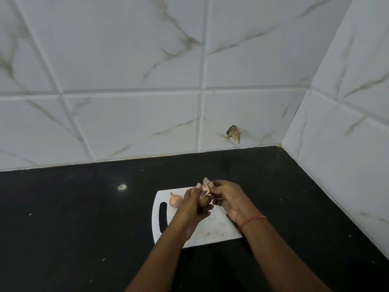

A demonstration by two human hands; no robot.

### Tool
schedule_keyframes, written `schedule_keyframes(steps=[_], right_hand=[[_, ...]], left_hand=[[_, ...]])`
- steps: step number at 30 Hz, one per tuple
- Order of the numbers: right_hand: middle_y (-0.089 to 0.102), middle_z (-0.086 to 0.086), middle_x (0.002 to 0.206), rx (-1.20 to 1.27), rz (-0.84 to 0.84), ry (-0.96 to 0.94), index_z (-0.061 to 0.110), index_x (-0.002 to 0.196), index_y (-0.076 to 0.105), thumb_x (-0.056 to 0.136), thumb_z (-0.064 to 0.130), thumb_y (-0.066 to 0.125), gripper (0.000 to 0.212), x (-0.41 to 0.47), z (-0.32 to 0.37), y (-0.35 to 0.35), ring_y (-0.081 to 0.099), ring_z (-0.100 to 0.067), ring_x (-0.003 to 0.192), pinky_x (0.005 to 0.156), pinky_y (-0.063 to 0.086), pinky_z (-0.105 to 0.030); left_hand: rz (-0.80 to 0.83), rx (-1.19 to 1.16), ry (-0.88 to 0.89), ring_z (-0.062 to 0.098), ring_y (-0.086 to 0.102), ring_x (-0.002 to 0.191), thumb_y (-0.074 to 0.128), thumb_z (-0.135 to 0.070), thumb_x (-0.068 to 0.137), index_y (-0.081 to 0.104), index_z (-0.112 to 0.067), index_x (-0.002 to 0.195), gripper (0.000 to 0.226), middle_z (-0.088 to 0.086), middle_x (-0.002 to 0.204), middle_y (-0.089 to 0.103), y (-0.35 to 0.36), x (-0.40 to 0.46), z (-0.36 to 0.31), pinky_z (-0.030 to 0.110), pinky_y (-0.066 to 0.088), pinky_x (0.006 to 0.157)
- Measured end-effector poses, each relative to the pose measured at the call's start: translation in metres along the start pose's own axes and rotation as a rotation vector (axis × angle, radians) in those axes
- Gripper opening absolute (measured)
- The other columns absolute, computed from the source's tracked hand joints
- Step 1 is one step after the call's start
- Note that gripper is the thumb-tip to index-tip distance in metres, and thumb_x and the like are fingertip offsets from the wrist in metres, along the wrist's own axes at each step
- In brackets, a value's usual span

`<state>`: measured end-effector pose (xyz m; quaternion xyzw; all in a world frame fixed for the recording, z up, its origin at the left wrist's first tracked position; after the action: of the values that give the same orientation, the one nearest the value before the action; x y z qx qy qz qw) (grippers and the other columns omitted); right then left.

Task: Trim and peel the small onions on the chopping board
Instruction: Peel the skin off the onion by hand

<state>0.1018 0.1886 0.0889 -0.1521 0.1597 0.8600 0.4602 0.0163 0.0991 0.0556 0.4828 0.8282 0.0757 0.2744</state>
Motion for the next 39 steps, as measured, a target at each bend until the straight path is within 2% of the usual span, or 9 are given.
schedule_keyframes(steps=[5, 10, 13, 16, 19, 22, 27, 34, 39], right_hand=[[0.062, -0.006, 0.068, 0.358, 0.010, 0.070, 0.005, 0.085, 0.068, 0.096, 0.008, 0.055, 0.017, -0.002, -0.005, 0.001, 0.055, -0.011, 0.057, 0.057, 0.047, -0.025], [0.067, -0.006, 0.072, 0.366, -0.109, 0.004, 0.006, 0.087, 0.073, 0.092, 0.008, 0.063, 0.011, -0.003, -0.003, -0.012, 0.060, -0.013, 0.065, 0.062, 0.052, -0.029], [0.072, -0.009, 0.086, 0.084, -0.295, -0.105, 0.005, 0.099, 0.074, 0.090, 0.005, 0.066, 0.012, -0.004, 0.000, -0.024, 0.066, -0.017, 0.074, 0.063, 0.058, -0.028], [0.071, -0.006, 0.111, -0.378, -0.245, -0.137, 0.012, 0.114, 0.071, 0.093, 0.007, 0.061, 0.024, -0.001, -0.002, -0.022, 0.069, -0.017, 0.088, 0.060, 0.055, -0.020], [0.062, -0.001, 0.128, -0.658, -0.260, -0.266, 0.017, 0.128, 0.063, 0.097, 0.012, 0.055, 0.032, -0.004, 0.002, -0.016, 0.061, -0.017, 0.111, 0.084, 0.054, -0.023], [0.066, 0.007, 0.114, -0.608, -0.206, -0.584, 0.019, 0.115, 0.069, 0.093, 0.023, 0.064, 0.023, -0.020, 0.012, -0.003, 0.061, -0.004, 0.102, 0.079, 0.048, -0.009], [0.065, 0.011, 0.100, -0.773, -0.146, -0.767, 0.021, 0.099, 0.071, 0.088, 0.021, 0.070, 0.011, -0.023, 0.002, 0.012, 0.062, -0.001, 0.089, 0.072, 0.047, -0.006], [0.060, 0.008, 0.096, -0.855, -0.094, -0.705, 0.018, 0.098, 0.062, 0.095, 0.015, 0.059, 0.006, -0.018, 0.004, 0.013, 0.060, -0.005, 0.089, 0.077, 0.050, -0.016], [0.064, 0.003, 0.100, -0.706, -0.092, -0.419, 0.019, 0.104, 0.061, 0.099, 0.017, 0.052, 0.010, -0.011, 0.000, 0.012, 0.061, -0.010, 0.094, 0.074, 0.047, -0.013]], left_hand=[[-0.007, -0.138, 0.037, 0.017, 0.060, 0.072, 0.047, -0.036, 0.104, 0.063, -0.005, 0.116, 0.037, 0.012, 0.093, 0.068, 0.006, -0.007, -0.006, 0.031, 0.050, 0.070], [-0.039, -0.244, -0.033, 0.021, 0.062, 0.071, 0.050, -0.040, 0.102, 0.065, -0.005, 0.109, 0.038, 0.014, 0.089, 0.071, 0.008, -0.012, -0.006, 0.032, 0.050, 0.069], [-0.074, -0.304, -0.083, 0.022, 0.064, 0.074, 0.050, -0.047, 0.100, 0.064, -0.006, 0.115, 0.045, 0.018, 0.097, 0.069, 0.007, -0.011, -0.003, 0.032, 0.052, 0.069], [-0.108, -0.290, -0.071, 0.023, 0.064, 0.076, 0.050, -0.046, 0.101, 0.064, -0.007, 0.113, 0.043, 0.017, 0.097, 0.068, 0.006, -0.010, -0.003, 0.032, 0.053, 0.069], [-0.139, -0.249, -0.030, 0.024, 0.063, 0.080, 0.049, -0.038, 0.104, 0.062, -0.011, 0.109, 0.030, 0.017, 0.099, 0.067, 0.004, -0.010, -0.005, 0.033, 0.053, 0.071], [-0.136, -0.193, 0.027, 0.026, 0.061, 0.087, 0.045, -0.034, 0.106, 0.060, -0.016, 0.120, 0.027, 0.016, 0.106, 0.065, 0.000, -0.009, -0.007, 0.034, 0.052, 0.075], [-0.109, -0.069, 0.107, 0.025, 0.064, 0.103, 0.044, -0.034, 0.106, 0.056, -0.024, 0.128, 0.027, 0.012, 0.115, 0.068, -0.003, -0.009, -0.011, 0.039, 0.052, 0.085], [-0.106, 0.089, 0.116, 0.024, 0.062, 0.093, 0.046, -0.033, 0.105, 0.058, -0.026, 0.122, 0.022, 0.012, 0.114, 0.065, -0.005, -0.011, -0.014, 0.037, 0.052, 0.080], [-0.081, 0.125, 0.114, 0.025, 0.061, 0.091, 0.045, -0.030, 0.104, 0.059, -0.023, 0.120, 0.023, 0.014, 0.115, 0.064, -0.006, -0.011, -0.016, 0.038, 0.051, 0.080]])
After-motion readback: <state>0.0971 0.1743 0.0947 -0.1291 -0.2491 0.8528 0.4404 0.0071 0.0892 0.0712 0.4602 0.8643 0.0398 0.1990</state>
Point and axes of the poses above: each hand's wrist, its own x-axis towards the middle knuckle, its own y-axis out of the palm, z = x × y, the point moved 4 cm from there along x, towards the middle knuckle
